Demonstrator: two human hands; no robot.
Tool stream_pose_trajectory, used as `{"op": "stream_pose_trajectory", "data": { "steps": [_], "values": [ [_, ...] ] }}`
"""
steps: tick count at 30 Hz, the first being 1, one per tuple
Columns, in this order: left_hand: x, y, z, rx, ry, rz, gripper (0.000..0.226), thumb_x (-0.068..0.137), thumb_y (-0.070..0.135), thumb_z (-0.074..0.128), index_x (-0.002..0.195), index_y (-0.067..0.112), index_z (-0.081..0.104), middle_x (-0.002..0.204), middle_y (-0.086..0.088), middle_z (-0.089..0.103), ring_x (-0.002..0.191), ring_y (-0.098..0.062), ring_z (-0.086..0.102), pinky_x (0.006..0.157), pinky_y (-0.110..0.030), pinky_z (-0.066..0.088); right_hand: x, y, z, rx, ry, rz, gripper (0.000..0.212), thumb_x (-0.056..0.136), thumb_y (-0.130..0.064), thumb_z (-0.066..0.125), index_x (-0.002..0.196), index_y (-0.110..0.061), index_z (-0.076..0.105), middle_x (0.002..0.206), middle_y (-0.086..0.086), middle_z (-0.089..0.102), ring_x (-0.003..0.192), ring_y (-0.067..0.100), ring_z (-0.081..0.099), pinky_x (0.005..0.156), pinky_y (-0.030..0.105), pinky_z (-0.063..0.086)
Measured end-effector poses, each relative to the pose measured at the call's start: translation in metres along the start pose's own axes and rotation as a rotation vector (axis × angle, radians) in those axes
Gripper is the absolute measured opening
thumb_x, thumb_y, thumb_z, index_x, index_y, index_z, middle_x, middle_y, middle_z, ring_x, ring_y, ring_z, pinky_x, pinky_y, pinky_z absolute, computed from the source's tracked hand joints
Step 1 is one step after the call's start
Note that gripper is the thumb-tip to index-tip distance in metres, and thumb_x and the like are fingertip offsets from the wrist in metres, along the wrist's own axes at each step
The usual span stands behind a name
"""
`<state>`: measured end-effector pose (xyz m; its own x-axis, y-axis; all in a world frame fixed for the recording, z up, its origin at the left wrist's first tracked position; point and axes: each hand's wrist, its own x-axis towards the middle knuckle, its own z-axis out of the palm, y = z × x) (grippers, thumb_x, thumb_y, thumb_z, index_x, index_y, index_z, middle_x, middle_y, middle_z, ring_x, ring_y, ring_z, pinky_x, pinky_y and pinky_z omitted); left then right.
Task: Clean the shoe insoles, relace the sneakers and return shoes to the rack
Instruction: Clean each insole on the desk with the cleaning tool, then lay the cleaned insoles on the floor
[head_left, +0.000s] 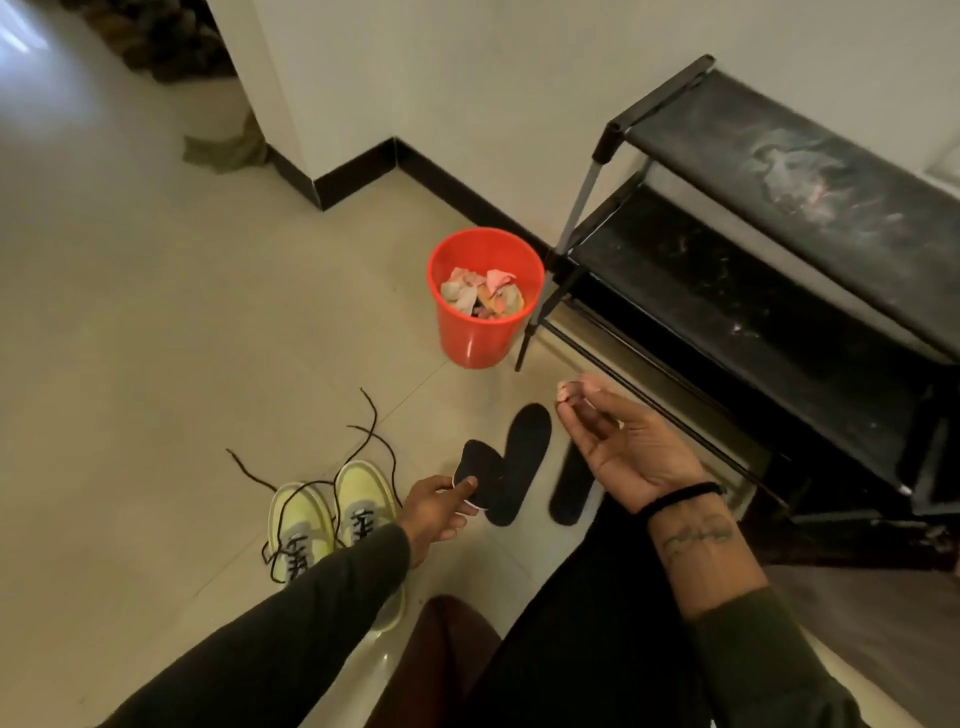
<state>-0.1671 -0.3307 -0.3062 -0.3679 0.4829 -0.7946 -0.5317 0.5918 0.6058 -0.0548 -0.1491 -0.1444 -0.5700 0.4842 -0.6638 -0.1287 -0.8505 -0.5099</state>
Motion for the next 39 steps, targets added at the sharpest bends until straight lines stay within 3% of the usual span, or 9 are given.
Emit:
{"op": "stream_pose_trajectory", "data": {
  "steps": [5,10,17,21,26,29,33,37,39],
  "values": [
    [0.04,-0.027,0.0,-0.02,0.041,-0.072,0.026,0.101,0.036,0.06,0.117,0.016,0.062,0.097,-0.009,0.073,0.072,-0.015,0.063,0.06,-0.026,0.05,0.039,0.019,-0.006,-0.173,0.029,0.112,0.019,0.083,-0.015,0.072,0.1,-0.005,0.073,0.104,0.008,0.068,0.092,0.016,0.066,0.082,0.025,0.06],
    [0.067,-0.036,0.006,-0.06,0.05,-0.14,0.023,0.104,0.032,0.055,0.119,0.016,0.061,0.1,-0.009,0.07,0.08,-0.019,0.063,0.069,-0.03,0.052,0.062,0.022,-0.008,-0.204,0.038,0.119,0.028,0.087,-0.011,0.068,0.113,0.0,0.07,0.102,0.01,0.069,0.097,0.018,0.065,0.089,0.028,0.058],
    [0.097,-0.031,0.008,-0.153,0.091,-0.174,0.05,0.096,0.03,0.068,0.137,0.006,0.051,0.109,-0.012,0.069,0.085,-0.021,0.068,0.068,-0.03,0.058,0.108,-0.006,0.048,-0.058,0.061,0.107,0.029,0.094,-0.003,0.064,0.122,0.004,0.064,0.11,0.015,0.073,0.102,0.021,0.07,0.092,0.032,0.058],
    [0.106,-0.022,0.01,-0.243,0.078,-0.191,0.093,0.089,0.04,0.075,0.157,0.009,0.021,0.145,-0.021,0.049,0.118,-0.035,0.062,0.098,-0.044,0.055,0.128,-0.029,0.08,0.1,0.043,-0.005,0.036,0.093,0.003,0.063,0.128,0.002,0.056,0.111,0.027,0.071,0.107,0.03,0.071,0.094,0.04,0.058],
    [0.106,-0.015,0.015,-0.232,0.074,-0.211,0.082,0.092,0.044,0.07,0.155,0.014,0.026,0.15,-0.017,0.041,0.134,-0.04,0.046,0.109,-0.05,0.045,0.125,-0.036,0.066,-0.015,0.111,-0.079,0.035,0.09,0.0,0.068,0.125,0.001,0.061,0.113,0.023,0.072,0.103,0.031,0.073,0.09,0.039,0.06],
    [0.101,-0.011,0.017,-0.162,0.065,-0.218,0.081,0.09,0.05,0.07,0.153,0.015,0.033,0.149,-0.015,0.045,0.13,-0.037,0.05,0.102,-0.046,0.05,0.113,-0.04,0.042,-0.111,0.146,-0.096,0.029,0.087,-0.008,0.073,0.116,-0.002,0.067,0.113,0.018,0.073,0.102,0.029,0.073,0.09,0.039,0.06],
    [0.081,0.006,0.019,-0.149,0.089,-0.216,0.073,0.09,0.048,0.071,0.146,0.012,0.042,0.138,-0.014,0.053,0.121,-0.033,0.057,0.097,-0.042,0.053,0.088,-0.066,0.005,-0.231,0.195,-0.102,0.046,0.084,-0.022,0.077,0.126,-0.008,0.066,0.121,0.013,0.07,0.109,0.026,0.07,0.089,0.038,0.06],
    [0.061,0.042,0.022,-0.073,0.162,-0.099,0.063,0.088,0.047,0.074,0.131,0.007,0.051,0.108,-0.013,0.062,0.074,-0.017,0.053,0.062,-0.029,0.051,0.049,-0.107,-0.025,-0.236,0.26,-0.167,0.048,0.085,-0.025,0.076,0.13,-0.013,0.064,0.122,0.011,0.069,0.108,0.021,0.069,0.085,0.035,0.059],
    [0.046,0.068,0.032,-0.011,0.15,-0.014,0.053,0.09,0.049,0.071,0.12,0.009,0.055,0.095,-0.009,0.061,0.07,-0.017,0.052,0.062,-0.032,0.052,0.025,-0.123,-0.04,-0.223,0.296,-0.212,0.044,0.086,-0.028,0.076,0.127,-0.014,0.066,0.121,0.009,0.069,0.108,0.019,0.069,0.084,0.033,0.059]
  ]
}}
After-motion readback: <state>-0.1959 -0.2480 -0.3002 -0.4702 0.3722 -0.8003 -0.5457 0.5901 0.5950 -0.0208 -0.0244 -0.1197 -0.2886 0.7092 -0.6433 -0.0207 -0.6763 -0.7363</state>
